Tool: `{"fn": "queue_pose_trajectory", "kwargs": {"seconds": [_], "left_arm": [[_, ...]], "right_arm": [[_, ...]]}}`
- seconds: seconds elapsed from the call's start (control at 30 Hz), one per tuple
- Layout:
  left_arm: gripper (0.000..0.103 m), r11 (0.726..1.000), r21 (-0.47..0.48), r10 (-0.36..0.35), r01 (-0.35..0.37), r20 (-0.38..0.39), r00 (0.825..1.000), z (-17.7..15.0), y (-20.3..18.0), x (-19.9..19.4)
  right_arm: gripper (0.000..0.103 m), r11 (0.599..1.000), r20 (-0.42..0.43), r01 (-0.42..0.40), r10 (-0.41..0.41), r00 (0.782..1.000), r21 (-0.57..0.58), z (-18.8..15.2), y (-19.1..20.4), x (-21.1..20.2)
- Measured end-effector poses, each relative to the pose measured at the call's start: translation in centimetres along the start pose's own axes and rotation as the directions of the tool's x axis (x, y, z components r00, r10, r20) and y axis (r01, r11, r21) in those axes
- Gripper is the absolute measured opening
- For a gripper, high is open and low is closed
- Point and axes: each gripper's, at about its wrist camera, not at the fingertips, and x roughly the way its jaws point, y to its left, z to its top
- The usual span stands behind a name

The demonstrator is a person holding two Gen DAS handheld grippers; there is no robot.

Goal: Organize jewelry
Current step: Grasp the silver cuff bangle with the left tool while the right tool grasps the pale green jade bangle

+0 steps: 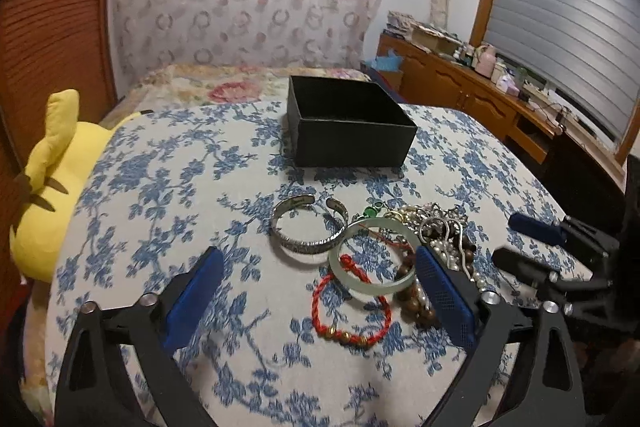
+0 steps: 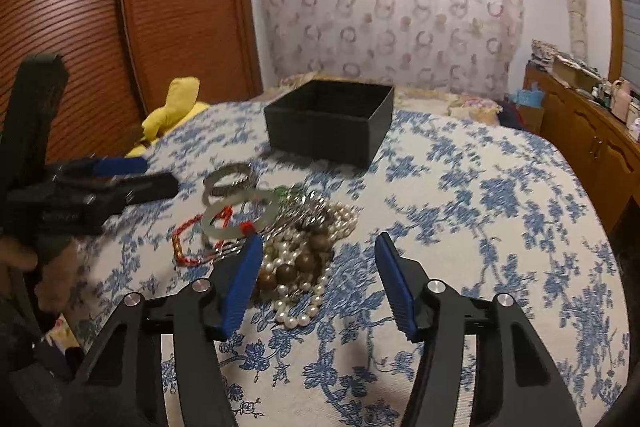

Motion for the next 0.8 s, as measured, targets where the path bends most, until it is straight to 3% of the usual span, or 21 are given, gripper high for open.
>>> {"fn": "queue_pose_trajectory", "kwargs": {"seconds": [0.17, 0.47, 0.67, 0.73, 0.8], "left_arm": [[0.075, 0.997, -0.049, -0.06, 0.057, -0.064, 0.996, 1.0, 1.0, 2.6], [0.074, 0.993, -0.085, -0.094, 0.083, -0.138, 0.986, 2.4, 1.5, 6.1], [0.074, 0.996, -0.07, -0.074, 0.063, -0.168, 0.983, 2.6, 1.6, 7.3], [0.059, 0.998, -0.051, -0.052, 0.044, -0.169, 0.984, 2.6, 1.4, 7.4], [0.058, 0.999, -0.039, -0.044, 0.038, -0.169, 0.985, 2.5, 1.5, 7.3]], "right_arm": [[0.06, 1.0, -0.023, -0.011, 0.011, 1.0, -0.016, -0.7, 0.7, 0.9], [0.06, 1.0, -0.026, -0.015, 0.014, 1.0, -0.012, -1.0, 0.6, 1.0], [0.06, 1.0, -0.028, -0.014, 0.013, 1.0, -0.014, -1.0, 0.6, 1.0], [0.06, 1.0, -0.032, -0.014, 0.014, 0.999, -0.022, -0.9, 0.7, 1.0], [0.06, 1.0, -0.036, -0.013, 0.012, 0.999, -0.026, -0.8, 0.8, 1.1]]}}
